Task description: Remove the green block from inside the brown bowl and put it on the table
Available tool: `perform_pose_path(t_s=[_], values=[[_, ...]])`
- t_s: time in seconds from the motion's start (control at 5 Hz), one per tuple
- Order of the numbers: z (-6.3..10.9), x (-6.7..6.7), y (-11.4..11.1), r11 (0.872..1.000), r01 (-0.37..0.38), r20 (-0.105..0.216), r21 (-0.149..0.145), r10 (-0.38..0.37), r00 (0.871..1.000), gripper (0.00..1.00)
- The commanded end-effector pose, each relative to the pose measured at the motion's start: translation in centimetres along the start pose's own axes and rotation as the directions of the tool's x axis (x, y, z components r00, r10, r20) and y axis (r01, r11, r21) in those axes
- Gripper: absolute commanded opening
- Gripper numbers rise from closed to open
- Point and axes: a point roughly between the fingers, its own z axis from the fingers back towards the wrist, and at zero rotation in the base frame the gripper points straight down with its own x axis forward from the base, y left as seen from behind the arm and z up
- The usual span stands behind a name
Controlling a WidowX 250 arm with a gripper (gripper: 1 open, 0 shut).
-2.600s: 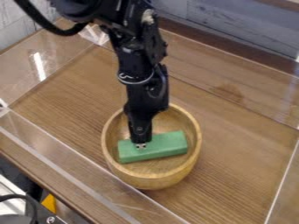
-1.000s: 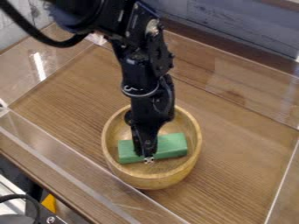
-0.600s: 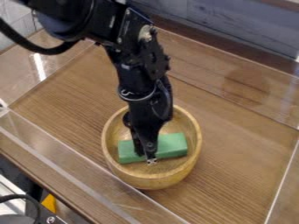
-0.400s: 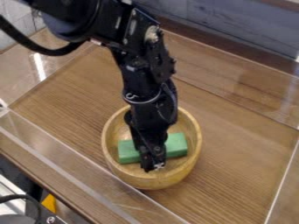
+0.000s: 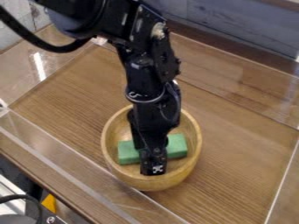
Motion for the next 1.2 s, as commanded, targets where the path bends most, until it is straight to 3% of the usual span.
perform_pose_path(t_s=[0.0, 0.4, 0.8, 1.0], values=[[1.6, 1.2, 0.0, 0.998, 0.065, 0.032, 0.023, -0.066, 0.997, 1.0], [2.6, 0.9, 1.7, 0.997, 0.072, 0.032, 0.026, -0.073, 0.997, 1.0], [1.5, 0.3, 0.8, 0.998, -0.05, 0.04, 0.03, 0.049, 0.998, 1.0], [0.8, 0.3, 2.3, 0.998, -0.063, 0.043, 0.031, 0.062, 0.997, 1.0]])
